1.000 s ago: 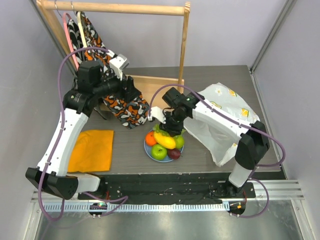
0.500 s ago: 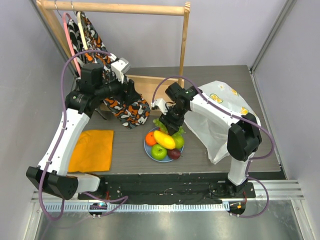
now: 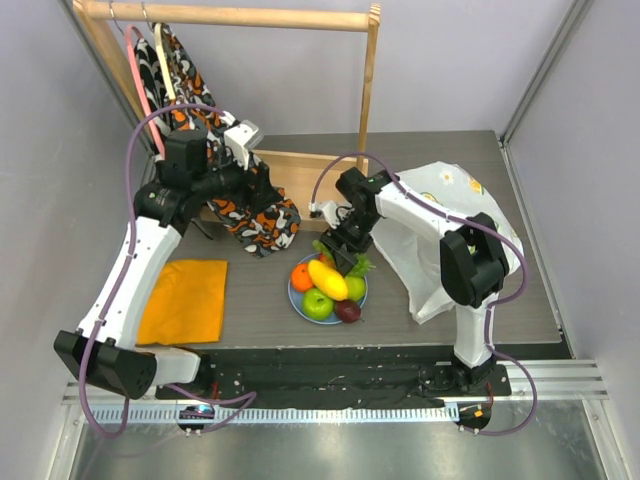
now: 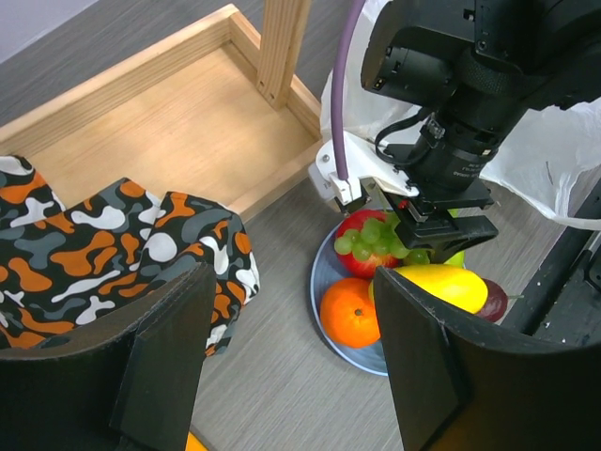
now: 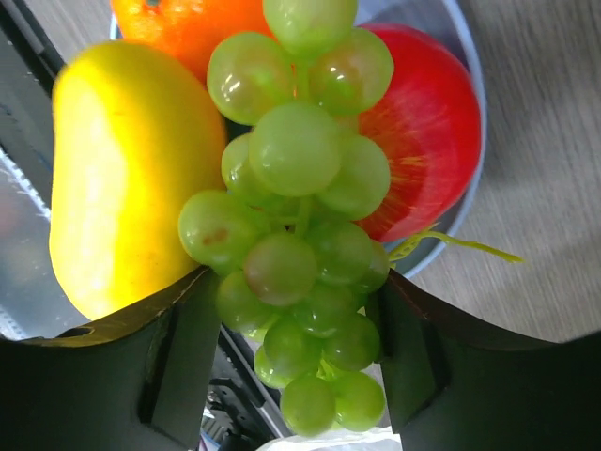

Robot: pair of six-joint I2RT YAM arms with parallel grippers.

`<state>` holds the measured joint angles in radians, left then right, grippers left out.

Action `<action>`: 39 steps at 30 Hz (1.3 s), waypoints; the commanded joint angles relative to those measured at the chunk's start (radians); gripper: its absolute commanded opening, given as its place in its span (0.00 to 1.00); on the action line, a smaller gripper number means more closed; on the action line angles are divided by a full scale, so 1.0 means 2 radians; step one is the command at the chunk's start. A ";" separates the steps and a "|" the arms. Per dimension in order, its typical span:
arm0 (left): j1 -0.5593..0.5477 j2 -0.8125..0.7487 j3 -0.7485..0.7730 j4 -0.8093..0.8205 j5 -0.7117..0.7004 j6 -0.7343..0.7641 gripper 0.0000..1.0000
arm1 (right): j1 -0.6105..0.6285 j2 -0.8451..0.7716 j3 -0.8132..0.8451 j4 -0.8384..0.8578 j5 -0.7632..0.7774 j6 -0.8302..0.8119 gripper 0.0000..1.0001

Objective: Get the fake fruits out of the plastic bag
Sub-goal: Place the fake fruit on the plate.

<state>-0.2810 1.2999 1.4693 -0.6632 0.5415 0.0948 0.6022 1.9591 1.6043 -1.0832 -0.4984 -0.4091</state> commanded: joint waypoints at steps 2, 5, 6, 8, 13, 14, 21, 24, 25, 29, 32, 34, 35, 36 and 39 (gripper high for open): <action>0.002 0.011 0.009 0.013 0.002 0.006 0.72 | 0.003 -0.011 0.032 -0.010 -0.026 0.016 0.68; 0.002 0.017 0.014 0.015 0.004 0.003 0.72 | -0.001 -0.019 0.034 -0.012 -0.022 0.014 0.59; 0.002 0.020 0.017 0.016 0.005 0.002 0.72 | -0.003 -0.022 0.034 -0.013 -0.022 0.014 0.55; 0.002 0.023 0.019 0.016 0.005 0.001 0.72 | -0.004 -0.027 0.031 -0.014 -0.018 0.014 0.52; 0.002 0.029 0.022 0.019 0.008 -0.002 0.72 | -0.004 -0.033 0.027 -0.011 -0.028 0.020 0.50; 0.002 0.029 0.022 0.020 0.008 -0.003 0.73 | -0.005 -0.031 0.027 -0.011 -0.029 0.020 0.50; 0.002 0.032 0.024 0.019 0.006 -0.003 0.72 | -0.008 -0.017 0.022 -0.001 0.002 0.021 0.66; 0.002 0.032 0.024 0.019 0.005 -0.002 0.72 | -0.013 -0.019 0.024 -0.002 -0.004 0.021 0.70; 0.002 0.032 0.023 0.020 0.005 -0.001 0.73 | -0.016 -0.020 0.025 -0.004 -0.006 0.020 0.71; 0.002 0.031 0.022 0.020 0.004 -0.002 0.72 | -0.019 -0.028 0.025 -0.008 -0.006 0.018 0.72; 0.002 0.033 0.023 0.020 0.005 -0.001 0.72 | -0.020 -0.032 0.019 -0.008 -0.001 0.017 0.74; 0.002 0.035 0.025 0.021 0.005 -0.001 0.72 | -0.022 -0.028 0.020 -0.016 0.000 0.015 0.76; 0.002 0.035 0.025 0.021 0.005 -0.001 0.72 | -0.023 -0.027 0.022 -0.018 -0.002 0.015 0.76; 0.002 0.036 0.025 0.021 0.005 -0.001 0.72 | -0.024 -0.027 0.023 -0.020 -0.004 0.015 0.78; 0.002 0.036 0.025 0.021 0.005 0.000 0.72 | -0.030 -0.033 0.033 -0.019 -0.016 0.007 0.94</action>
<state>-0.2810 1.3697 1.4754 -0.6548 0.5423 0.0883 0.5537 1.9564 1.6344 -1.1076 -0.5003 -0.3817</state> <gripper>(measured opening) 0.725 0.856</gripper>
